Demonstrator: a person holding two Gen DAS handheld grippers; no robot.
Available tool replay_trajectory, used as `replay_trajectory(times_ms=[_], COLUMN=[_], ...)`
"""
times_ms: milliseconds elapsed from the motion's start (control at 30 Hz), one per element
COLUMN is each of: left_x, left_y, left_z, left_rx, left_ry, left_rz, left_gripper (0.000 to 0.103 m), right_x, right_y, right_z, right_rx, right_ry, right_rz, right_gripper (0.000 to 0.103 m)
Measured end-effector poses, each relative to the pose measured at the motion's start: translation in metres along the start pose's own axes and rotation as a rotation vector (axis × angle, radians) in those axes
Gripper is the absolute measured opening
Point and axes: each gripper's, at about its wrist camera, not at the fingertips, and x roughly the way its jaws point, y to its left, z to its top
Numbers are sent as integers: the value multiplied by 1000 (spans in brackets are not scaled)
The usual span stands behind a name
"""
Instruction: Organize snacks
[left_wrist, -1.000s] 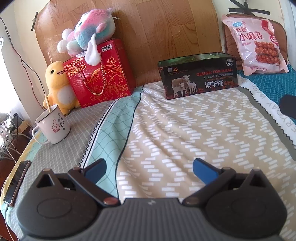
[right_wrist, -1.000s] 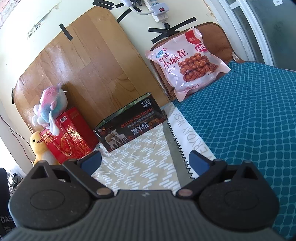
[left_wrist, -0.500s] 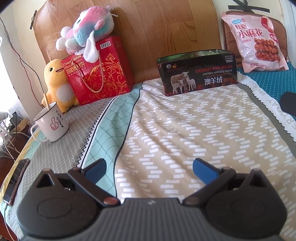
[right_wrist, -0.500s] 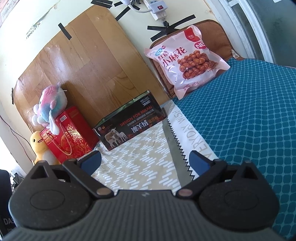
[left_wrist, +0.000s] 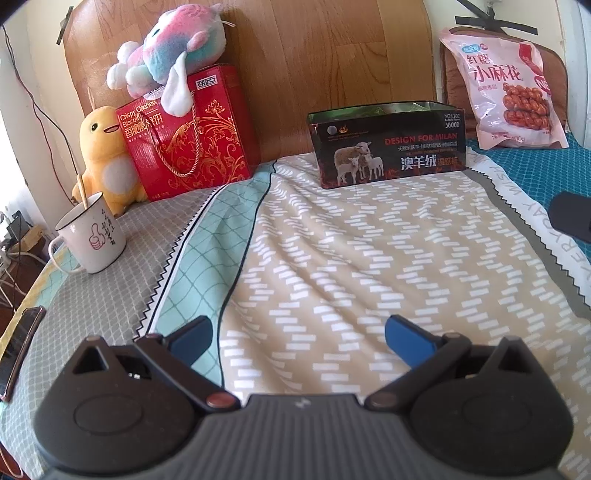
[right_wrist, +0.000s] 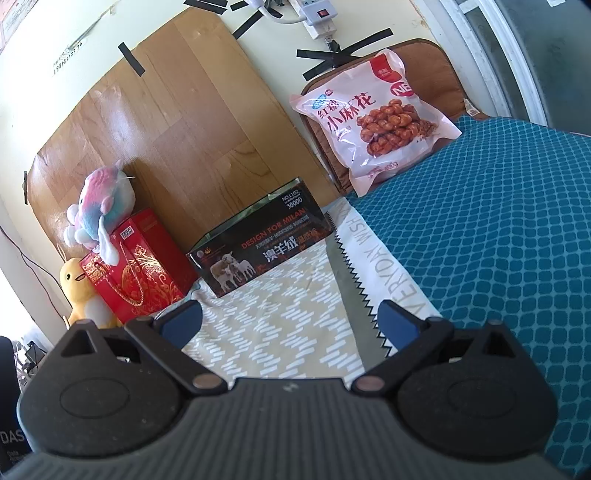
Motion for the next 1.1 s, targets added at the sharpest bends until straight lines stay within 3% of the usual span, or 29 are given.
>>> replay_trajectory(times_ms=[1100], left_x=[2], left_y=[-3], left_z=[-2], left_rx=[-8], left_ry=[33], left_rz=[-31], left_gripper=[103], right_x=[2], right_y=[0], right_z=[-1], right_rx=[0], right_ry=[15], right_rz=[9], right_gripper=[102])
